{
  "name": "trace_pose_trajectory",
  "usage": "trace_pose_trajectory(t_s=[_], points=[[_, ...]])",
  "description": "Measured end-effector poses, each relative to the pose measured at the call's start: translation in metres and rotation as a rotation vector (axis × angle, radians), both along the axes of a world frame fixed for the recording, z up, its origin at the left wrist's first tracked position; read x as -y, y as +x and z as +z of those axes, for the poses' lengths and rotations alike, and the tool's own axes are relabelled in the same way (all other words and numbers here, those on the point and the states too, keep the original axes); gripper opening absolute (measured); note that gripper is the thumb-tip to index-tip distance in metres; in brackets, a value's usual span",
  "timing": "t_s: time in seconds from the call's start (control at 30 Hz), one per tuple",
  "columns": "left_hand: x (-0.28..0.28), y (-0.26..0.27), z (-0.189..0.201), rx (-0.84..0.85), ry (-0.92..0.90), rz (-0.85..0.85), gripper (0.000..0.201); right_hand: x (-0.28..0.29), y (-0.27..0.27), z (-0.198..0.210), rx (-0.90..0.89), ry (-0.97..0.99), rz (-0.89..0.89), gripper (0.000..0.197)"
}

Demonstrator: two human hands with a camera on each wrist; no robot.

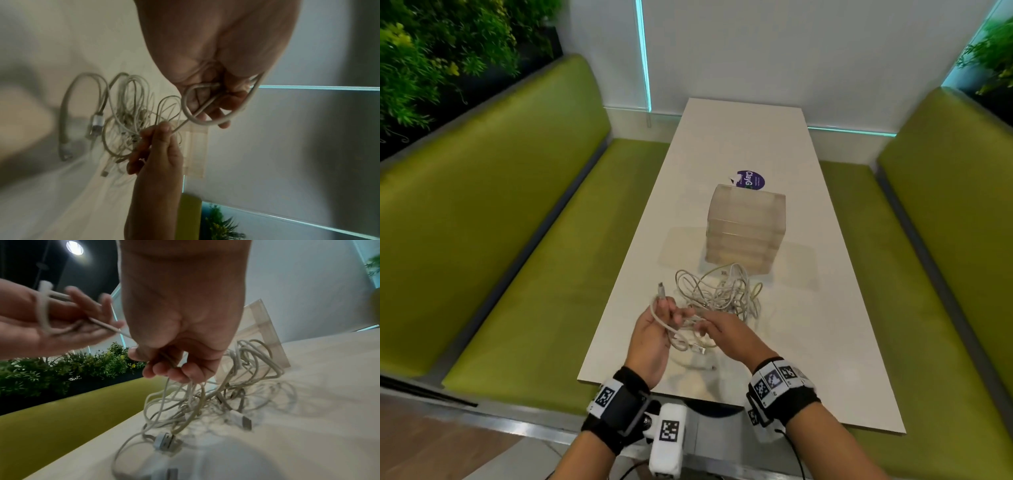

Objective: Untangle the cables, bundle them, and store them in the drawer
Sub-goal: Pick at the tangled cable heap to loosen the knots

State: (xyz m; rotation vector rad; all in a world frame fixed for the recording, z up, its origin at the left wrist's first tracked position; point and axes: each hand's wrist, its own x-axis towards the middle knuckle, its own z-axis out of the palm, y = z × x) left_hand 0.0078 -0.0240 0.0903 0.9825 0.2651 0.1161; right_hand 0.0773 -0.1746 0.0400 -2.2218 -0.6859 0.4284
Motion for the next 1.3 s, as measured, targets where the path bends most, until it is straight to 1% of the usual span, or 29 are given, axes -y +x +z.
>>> trace_pose_trajectory(t_s=[0.07,0.13,0.2,0.23,0.27,0.33,0.4,0.43,0.5,0.57,0.6,0.7,0.77,0.83,0.9,0.97,1.03,1.17,1.23,1.3], points=[[-0.008,-0.003,0.013,0.007,-0.01,0.057,0.029,0.001,0.01,-0.001,0.041,-0.059,0.015,0.024],[-0.022,-0.005,0.03,0.018,-0.041,0.129,0.029,0.007,0.022,-0.006,0.066,-0.099,-0.002,0.024],[-0.042,-0.007,0.045,0.054,-0.063,0.183,0.031,0.016,0.033,-0.009,0.042,-0.065,-0.062,0.026],[-0.052,-0.008,0.049,0.069,-0.032,0.194,0.031,0.019,0.037,-0.006,0.023,-0.041,-0.083,0.025],[-0.059,-0.007,0.049,0.068,0.035,0.192,0.031,0.021,0.039,-0.002,0.009,-0.026,-0.096,0.025],[-0.065,-0.006,0.035,0.014,0.26,0.145,0.031,0.018,0.039,0.01,0.007,0.009,-0.111,0.028],[-0.056,-0.003,0.013,-0.053,0.476,0.029,0.033,0.012,0.036,0.017,0.023,0.059,-0.129,0.032],[-0.047,-0.001,0.005,-0.077,0.533,-0.041,0.033,0.008,0.034,0.018,0.023,0.074,-0.131,0.032],[-0.026,0.005,-0.009,-0.108,0.551,-0.15,0.028,0.002,0.03,0.017,0.02,0.084,-0.119,0.031],[-0.007,0.013,-0.02,-0.112,0.565,-0.224,0.021,-0.002,0.025,0.017,0.027,0.065,-0.098,0.029],[0.0,0.018,-0.027,-0.109,0.613,-0.248,0.019,-0.004,0.023,0.017,0.032,0.055,-0.088,0.027],[0.01,0.029,-0.039,-0.128,0.838,-0.226,0.014,-0.005,0.019,0.021,0.038,0.028,-0.078,0.026],[0.012,0.03,-0.037,-0.122,1.022,-0.187,0.017,-0.003,0.018,0.023,0.056,-0.022,-0.067,0.026],[0.01,0.028,-0.029,-0.08,1.109,-0.176,0.017,0.001,0.018,0.024,0.085,-0.075,-0.049,0.024],[0.005,0.025,-0.022,-0.039,1.086,-0.178,0.02,0.004,0.022,0.022,0.097,-0.119,-0.046,0.025],[0.002,0.02,-0.012,-0.014,0.987,-0.168,0.024,0.005,0.027,0.018,0.088,-0.139,-0.06,0.026],[-0.001,0.013,-0.001,0.024,0.879,-0.136,0.027,0.006,0.032,0.015,0.08,-0.137,-0.081,0.022],[-0.011,-0.003,0.018,0.072,0.633,-0.02,0.027,0.009,0.039,0.007,0.081,-0.084,-0.111,0.025],[-0.017,-0.008,0.019,0.071,0.523,0.047,0.027,0.009,0.041,0.003,0.084,-0.051,-0.105,0.023],[-0.018,-0.006,0.01,0.035,0.471,0.116,0.024,0.007,0.04,0.003,0.096,-0.009,-0.101,0.021]])
